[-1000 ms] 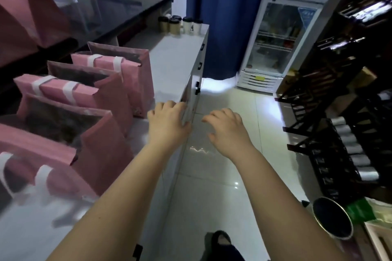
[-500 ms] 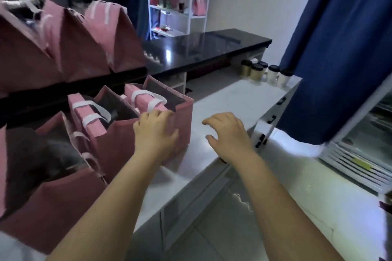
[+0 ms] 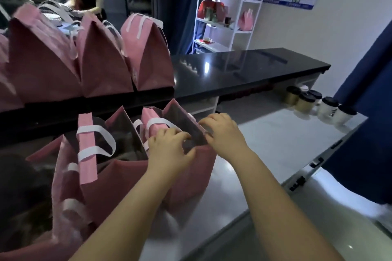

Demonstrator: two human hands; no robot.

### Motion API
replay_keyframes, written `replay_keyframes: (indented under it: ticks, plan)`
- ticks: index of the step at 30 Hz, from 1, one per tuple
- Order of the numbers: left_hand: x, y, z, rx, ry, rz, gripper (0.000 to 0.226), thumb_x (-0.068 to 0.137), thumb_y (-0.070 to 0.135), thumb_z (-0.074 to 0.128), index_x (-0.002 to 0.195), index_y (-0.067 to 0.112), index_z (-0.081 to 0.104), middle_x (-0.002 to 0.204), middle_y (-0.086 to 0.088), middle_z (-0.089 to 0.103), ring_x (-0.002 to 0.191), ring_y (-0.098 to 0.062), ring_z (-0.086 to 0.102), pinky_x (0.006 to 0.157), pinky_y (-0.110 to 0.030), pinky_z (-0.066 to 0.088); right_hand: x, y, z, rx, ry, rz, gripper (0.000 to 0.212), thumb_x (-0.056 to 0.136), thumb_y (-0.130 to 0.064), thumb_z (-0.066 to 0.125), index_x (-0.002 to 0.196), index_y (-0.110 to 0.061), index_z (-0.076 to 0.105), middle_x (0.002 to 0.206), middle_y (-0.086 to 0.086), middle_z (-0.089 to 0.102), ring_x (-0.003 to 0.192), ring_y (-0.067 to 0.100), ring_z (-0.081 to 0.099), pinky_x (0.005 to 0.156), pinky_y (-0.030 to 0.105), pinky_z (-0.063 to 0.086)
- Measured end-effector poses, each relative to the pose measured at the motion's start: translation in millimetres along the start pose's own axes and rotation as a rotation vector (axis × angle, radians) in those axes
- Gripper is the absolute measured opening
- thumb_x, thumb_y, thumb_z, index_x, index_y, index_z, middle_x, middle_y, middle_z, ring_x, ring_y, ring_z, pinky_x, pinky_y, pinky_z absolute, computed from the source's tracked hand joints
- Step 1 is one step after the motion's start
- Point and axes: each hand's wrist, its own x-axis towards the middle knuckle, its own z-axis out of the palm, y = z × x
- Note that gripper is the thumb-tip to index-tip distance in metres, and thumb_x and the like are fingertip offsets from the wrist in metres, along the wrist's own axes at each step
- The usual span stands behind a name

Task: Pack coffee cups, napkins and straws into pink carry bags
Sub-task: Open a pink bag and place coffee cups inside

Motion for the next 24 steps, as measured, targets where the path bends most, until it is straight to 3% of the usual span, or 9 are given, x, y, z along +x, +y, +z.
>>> replay_keyframes:
  ticks: [7, 14, 17, 21, 24]
  plan:
    - [46.1, 2.8, 0.9, 0.028, 0.1, -0.072, 0.029, 0.084, 0.051, 0.059, 0.107, 0.035, 0.067, 0.113, 0.012, 0.061, 0.113, -0.019, 0.048, 0.085, -0.035, 0.032, 62.5, 26.0, 8.7, 0.081, -0.013, -0.138, 0.029, 0.091, -0.024, 0.06, 0.119, -0.023, 0.062, 0.118, -0.004, 0.059, 0.115, 0.021, 0.045, 0.096, 0.036, 0.039]
    - [61.1, -0.3, 4.8, 0.143, 0.198, -0.259, 0.029, 0.083, 0.049, 0.059, 0.107, 0.035, 0.067, 0.11, 0.011, 0.063, 0.11, -0.019, 0.051, 0.089, -0.041, 0.04, 131.2, 44.9, 38.6, 0.184, -0.099, -0.33, 0.039, 0.087, -0.008, 0.056, 0.123, -0.023, 0.061, 0.122, -0.003, 0.059, 0.113, 0.022, 0.044, 0.095, 0.039, 0.042]
    - [54.6, 8.3, 6.1, 0.145, 0.267, -0.391, 0.026, 0.082, 0.044, 0.062, 0.105, 0.033, 0.068, 0.108, 0.01, 0.063, 0.109, -0.022, 0.052, 0.085, -0.041, 0.04, 150.8, 44.9, 49.7, 0.217, -0.194, -0.45, 0.053, 0.081, 0.001, 0.058, 0.127, -0.025, 0.057, 0.128, -0.003, 0.053, 0.116, 0.021, 0.042, 0.095, 0.039, 0.043]
    - [43.0, 31.9, 6.4, 0.116, 0.337, -0.57, 0.027, 0.081, 0.045, 0.067, 0.106, 0.035, 0.069, 0.117, 0.01, 0.064, 0.115, -0.024, 0.05, 0.092, -0.042, 0.041, 173.0, 45.8, 60.0, 0.194, -0.265, -0.603, 0.06, 0.081, 0.002, 0.059, 0.133, -0.028, 0.053, 0.139, -0.001, 0.045, 0.123, 0.024, 0.038, 0.097, 0.041, 0.042]
    - [27.1, 55.8, 12.1, 0.12, 0.404, -0.642, 0.024, 0.079, 0.044, 0.071, 0.102, 0.037, 0.071, 0.116, 0.013, 0.066, 0.116, -0.02, 0.049, 0.093, -0.04, 0.04, 181.4, 49.2, 69.3, 0.167, -0.344, -0.68, 0.065, 0.083, 0.001, 0.057, 0.132, -0.041, 0.052, 0.153, -0.001, 0.033, 0.135, 0.028, 0.027, 0.105, 0.041, 0.037]
